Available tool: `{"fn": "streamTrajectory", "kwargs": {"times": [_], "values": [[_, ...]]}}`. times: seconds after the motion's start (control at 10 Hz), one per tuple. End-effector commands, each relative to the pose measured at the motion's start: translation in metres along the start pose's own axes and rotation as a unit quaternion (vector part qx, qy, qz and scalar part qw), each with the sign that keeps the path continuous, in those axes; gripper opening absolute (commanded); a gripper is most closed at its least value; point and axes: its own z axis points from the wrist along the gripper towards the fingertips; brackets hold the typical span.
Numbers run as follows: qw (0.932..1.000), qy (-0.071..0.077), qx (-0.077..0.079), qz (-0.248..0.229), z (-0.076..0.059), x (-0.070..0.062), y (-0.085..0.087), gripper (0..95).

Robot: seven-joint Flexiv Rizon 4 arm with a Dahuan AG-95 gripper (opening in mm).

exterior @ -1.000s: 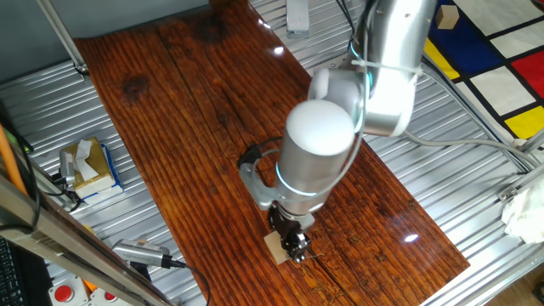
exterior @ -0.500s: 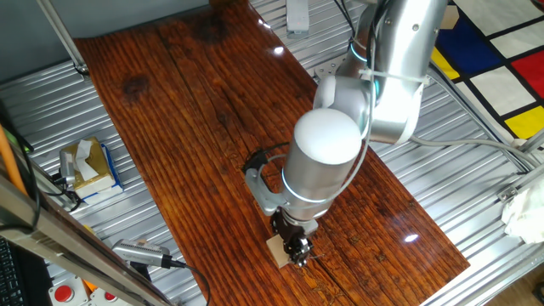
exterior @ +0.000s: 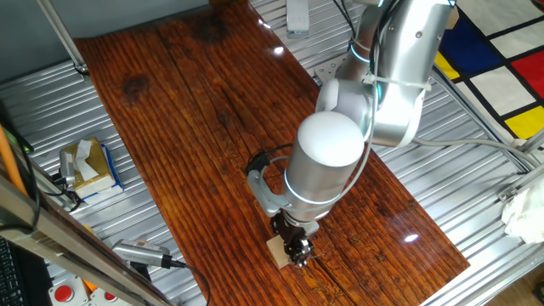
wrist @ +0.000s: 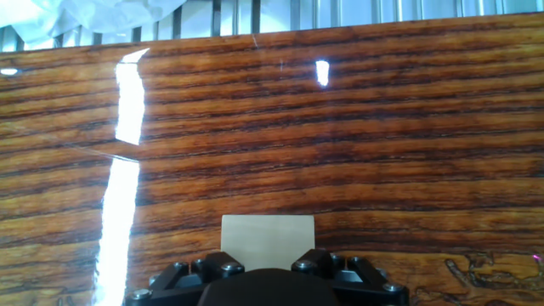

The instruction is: Pick up the small block on the left and move it to the right

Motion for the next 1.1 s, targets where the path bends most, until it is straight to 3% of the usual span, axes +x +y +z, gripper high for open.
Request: {"fn": "streamTrajectory", "kwargs": {"times": [0.1, 1.1], "values": [[1.0, -0.002, 0.0, 0.0, 0.002, 0.0, 0.001, 0.0], [1.0, -0.007, 0.002, 0.002, 0.015, 0.003, 0.003, 0.0]]}}
